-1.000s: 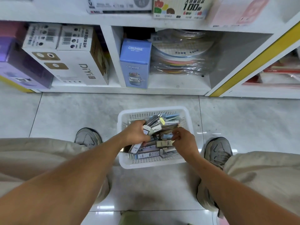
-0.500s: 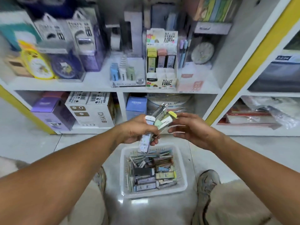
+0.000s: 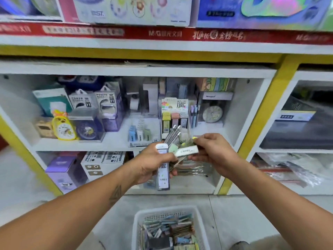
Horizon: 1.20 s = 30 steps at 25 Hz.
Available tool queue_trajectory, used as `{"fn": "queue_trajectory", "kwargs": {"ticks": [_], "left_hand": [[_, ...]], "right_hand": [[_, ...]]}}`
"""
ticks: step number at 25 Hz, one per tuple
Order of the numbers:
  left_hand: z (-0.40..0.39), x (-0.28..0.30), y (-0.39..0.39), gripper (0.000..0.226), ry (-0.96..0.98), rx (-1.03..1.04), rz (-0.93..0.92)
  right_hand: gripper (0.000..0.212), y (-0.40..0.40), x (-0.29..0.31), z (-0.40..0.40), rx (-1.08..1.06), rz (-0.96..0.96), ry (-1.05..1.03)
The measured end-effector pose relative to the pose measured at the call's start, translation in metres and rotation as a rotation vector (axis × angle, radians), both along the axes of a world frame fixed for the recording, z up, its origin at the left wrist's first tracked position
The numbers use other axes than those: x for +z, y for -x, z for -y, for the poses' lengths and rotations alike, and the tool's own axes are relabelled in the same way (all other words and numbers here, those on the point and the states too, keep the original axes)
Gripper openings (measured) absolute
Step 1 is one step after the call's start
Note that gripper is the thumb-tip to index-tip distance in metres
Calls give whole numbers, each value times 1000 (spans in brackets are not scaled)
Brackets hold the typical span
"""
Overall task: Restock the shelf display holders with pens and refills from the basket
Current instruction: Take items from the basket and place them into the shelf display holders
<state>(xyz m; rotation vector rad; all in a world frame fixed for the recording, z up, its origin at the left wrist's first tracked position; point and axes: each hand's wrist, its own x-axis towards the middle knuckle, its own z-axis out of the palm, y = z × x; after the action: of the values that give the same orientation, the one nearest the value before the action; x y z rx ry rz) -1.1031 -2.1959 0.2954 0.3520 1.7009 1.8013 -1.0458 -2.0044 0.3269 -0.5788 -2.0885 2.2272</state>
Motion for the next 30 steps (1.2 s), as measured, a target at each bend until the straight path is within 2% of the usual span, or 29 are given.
{"fn": "queue_trajectory", "kwargs": {"ticks": [7, 11, 16, 25, 27, 30], "left_hand": [[-10, 14, 26, 20, -128, 180, 83], [-12, 8, 38, 18, -184, 254, 205], [-10, 4, 48, 28, -192, 293, 331], [8, 6, 57, 40, -207, 358, 379], [14, 8, 60, 40, -202, 406, 368], [18, 11, 64, 38, -203, 428, 342]], "right_hand": [[13, 46, 23, 2, -42, -79, -219], [13, 66, 19, 8, -26, -129, -166], [14, 77, 11, 16, 14, -95, -210], [12, 94, 24, -9, -182, -247, -183], [14, 97, 24, -15, -226, -284, -235], [25, 103, 21, -18, -218, -312, -454]]}}
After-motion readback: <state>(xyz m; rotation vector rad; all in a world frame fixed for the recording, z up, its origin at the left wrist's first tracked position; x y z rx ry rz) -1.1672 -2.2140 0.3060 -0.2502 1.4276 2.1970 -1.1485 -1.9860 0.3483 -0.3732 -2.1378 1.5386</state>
